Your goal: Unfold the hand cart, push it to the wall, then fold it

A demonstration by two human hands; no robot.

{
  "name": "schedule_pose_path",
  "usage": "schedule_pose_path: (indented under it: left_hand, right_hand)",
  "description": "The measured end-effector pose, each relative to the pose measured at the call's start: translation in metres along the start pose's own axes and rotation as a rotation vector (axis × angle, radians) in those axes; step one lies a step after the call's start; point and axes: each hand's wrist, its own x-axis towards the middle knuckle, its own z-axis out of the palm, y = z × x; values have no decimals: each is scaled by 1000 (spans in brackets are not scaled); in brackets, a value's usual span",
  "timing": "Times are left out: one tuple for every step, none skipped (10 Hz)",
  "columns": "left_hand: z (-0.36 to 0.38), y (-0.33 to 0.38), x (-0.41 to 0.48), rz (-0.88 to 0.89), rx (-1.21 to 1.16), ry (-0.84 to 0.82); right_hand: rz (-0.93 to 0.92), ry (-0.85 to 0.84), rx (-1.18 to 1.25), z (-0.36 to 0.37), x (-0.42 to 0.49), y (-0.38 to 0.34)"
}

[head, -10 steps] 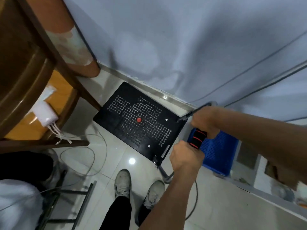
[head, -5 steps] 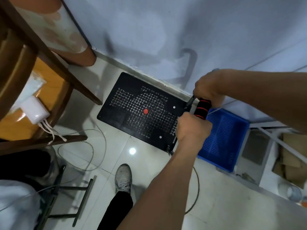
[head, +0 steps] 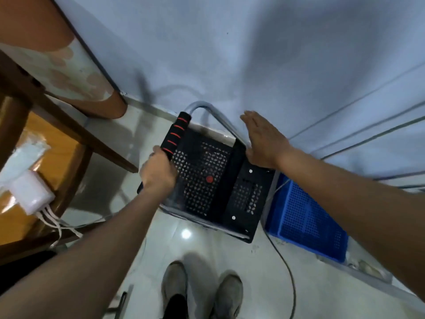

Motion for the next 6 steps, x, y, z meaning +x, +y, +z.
schedule_pose_path:
  left_hand:
    - [53,-64,73,-13,60,-49]
    - [121,-112,132,-1,74,-75]
    - [181,-145,170,-27,59,-82]
    - [232,-176,194,-15,6,-92]
    - [275,-205,208,29,-1,-102]
    - [292,-216,208,54,-58,-16]
  right_hand:
    - [212,-78,82,65,-1,31]
    - [261,-119,23,137,9,60]
    - [285,-123,-27,194,29,80]
    - [317,-100,-51,239,46,85]
    - [297,-48,-22,273,57,92]
    - [291,-47,25,288,57,93]
